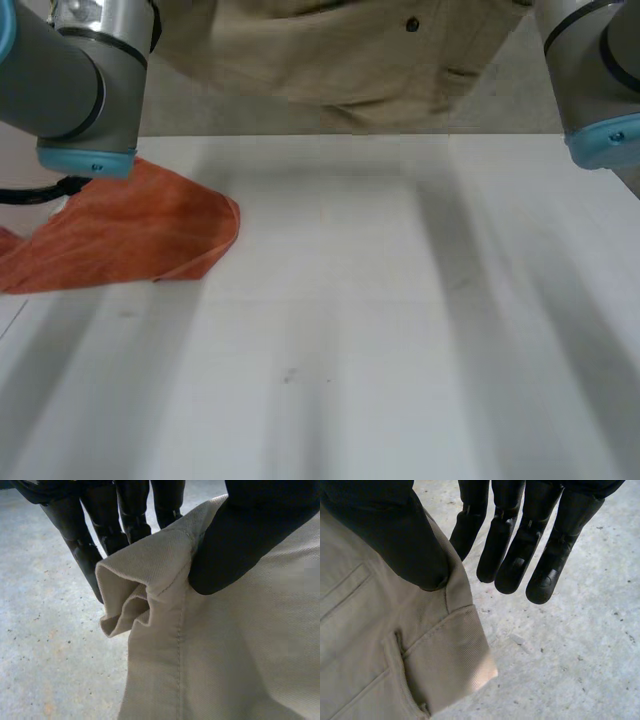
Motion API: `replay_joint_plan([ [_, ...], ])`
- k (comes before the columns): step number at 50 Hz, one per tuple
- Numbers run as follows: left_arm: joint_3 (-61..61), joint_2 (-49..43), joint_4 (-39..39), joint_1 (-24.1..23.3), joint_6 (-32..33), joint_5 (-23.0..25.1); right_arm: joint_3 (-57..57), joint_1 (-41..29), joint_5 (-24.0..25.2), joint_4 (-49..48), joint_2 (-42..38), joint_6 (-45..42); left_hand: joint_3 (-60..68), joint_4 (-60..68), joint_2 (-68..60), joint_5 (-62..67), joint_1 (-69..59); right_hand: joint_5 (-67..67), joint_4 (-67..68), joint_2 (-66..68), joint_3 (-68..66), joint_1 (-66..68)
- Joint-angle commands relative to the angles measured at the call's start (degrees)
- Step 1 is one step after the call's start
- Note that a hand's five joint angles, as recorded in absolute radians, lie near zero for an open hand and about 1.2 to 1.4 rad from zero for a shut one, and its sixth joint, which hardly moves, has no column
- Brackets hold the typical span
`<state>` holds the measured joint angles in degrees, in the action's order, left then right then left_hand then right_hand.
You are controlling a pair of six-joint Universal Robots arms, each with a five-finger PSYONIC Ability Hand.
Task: Fold the laundry.
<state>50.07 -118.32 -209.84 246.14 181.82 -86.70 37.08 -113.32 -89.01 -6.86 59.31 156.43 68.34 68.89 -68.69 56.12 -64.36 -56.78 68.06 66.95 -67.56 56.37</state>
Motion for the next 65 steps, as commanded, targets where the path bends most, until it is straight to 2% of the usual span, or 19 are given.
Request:
replay_joint_plan([
  [1, 16.8, 4.0, 1.0, 0.1, 0.1, 1.7, 19.1, 0.1, 2.9, 2.5, 5.0, -0.8, 11.7, 11.1, -11.3, 13.9, -15.6, -13.2, 11.9, 13.1, -12.4, 23.6],
  [6, 29.6, 3.4, 1.4, 0.0, 0.6, 2.9, 33.7, -0.1, 4.9, 3.5, 6.3, -1.0, 9.2, 8.6, -8.8, 11.4, -13.2, -13.2, 11.9, 13.1, -12.4, 23.6],
  [8, 32.6, 2.5, 1.3, 0.0, 0.7, 2.9, 40.2, -0.1, 6.1, 2.9, 5.9, -1.7, 2.1, 1.6, -1.8, 4.4, -6.1, -13.2, 11.9, 13.1, -12.4, 23.6],
  [11, 36.8, -1.7, 1.8, 0.0, 1.7, 2.9, 46.1, -0.4, 7.2, 2.3, 3.9, -3.1, -18.0, -18.6, 18.4, -15.8, 14.0, -13.2, 11.9, 13.1, -12.4, 23.6],
  [13, 38.8, -3.7, 3.0, 0.0, 4.1, 2.8, 48.1, -0.6, 7.3, 1.7, 2.1, -3.7, -31.3, -31.9, 31.7, -29.1, 27.3, -13.2, 11.9, 13.1, -12.4, 23.6],
  [17, 41.2, -3.5, 6.3, -0.6, 10.2, 2.7, 50.8, -0.7, 7.4, 1.1, 1.1, -4.6, -38.4, -39.0, 38.8, -36.2, 34.4, -13.2, 11.9, 13.1, -12.4, 23.6],
  [21, 43.9, 2.6, 8.7, 0.0, 13.9, 2.9, 52.3, 0.0, 7.6, 1.0, 1.4, -4.0, -42.5, -43.0, 42.8, -40.3, 38.5, -13.2, 11.9, 13.1, -12.4, 23.6],
  [30, 52.7, 13.4, 9.0, -0.1, 15.0, 3.1, 55.7, 0.0, 7.6, 1.6, 9.1, -3.5, -40.6, -41.2, 41.0, -38.4, 36.7, -13.2, 11.9, 13.1, -12.4, 23.6],
  [39, 58.9, 15.2, 11.9, -0.3, 15.1, 3.6, 56.9, -0.2, 7.3, 2.8, 14.6, -0.3, -30.2, -30.8, 30.6, -28.0, 26.2, -13.2, 11.9, 13.1, -12.4, 23.6],
  [47, 58.6, 14.6, 18.1, 0.0, 13.9, 3.9, 55.0, -1.5, 7.7, 4.9, 20.5, 4.7, -29.9, -30.4, 30.2, -27.6, 25.9, -13.2, 11.9, 13.1, -12.4, 23.6],
  [55, 56.2, 11.8, 17.4, 0.2, 9.4, 4.2, 54.8, -4.2, 8.7, 7.0, 23.6, 4.9, -33.9, -34.4, 34.3, -31.7, 29.9, -13.2, 11.9, 13.1, -12.4, 23.6],
  [58, 54.1, 7.9, 17.1, -0.3, 7.2, 4.1, 54.9, -5.2, 8.6, 7.1, 23.6, 4.9, -33.2, -33.8, 33.6, -31.0, 29.3, -13.2, 11.9, 13.1, -12.4, 23.6],
  [65, 50.1, 2.1, 16.0, -0.1, 6.9, 3.9, 55.9, -5.5, 8.6, 7.2, 23.8, 4.8, -28.0, -28.6, 28.4, -25.8, 24.1, -13.2, 11.9, 13.1, -12.4, 23.6],
])
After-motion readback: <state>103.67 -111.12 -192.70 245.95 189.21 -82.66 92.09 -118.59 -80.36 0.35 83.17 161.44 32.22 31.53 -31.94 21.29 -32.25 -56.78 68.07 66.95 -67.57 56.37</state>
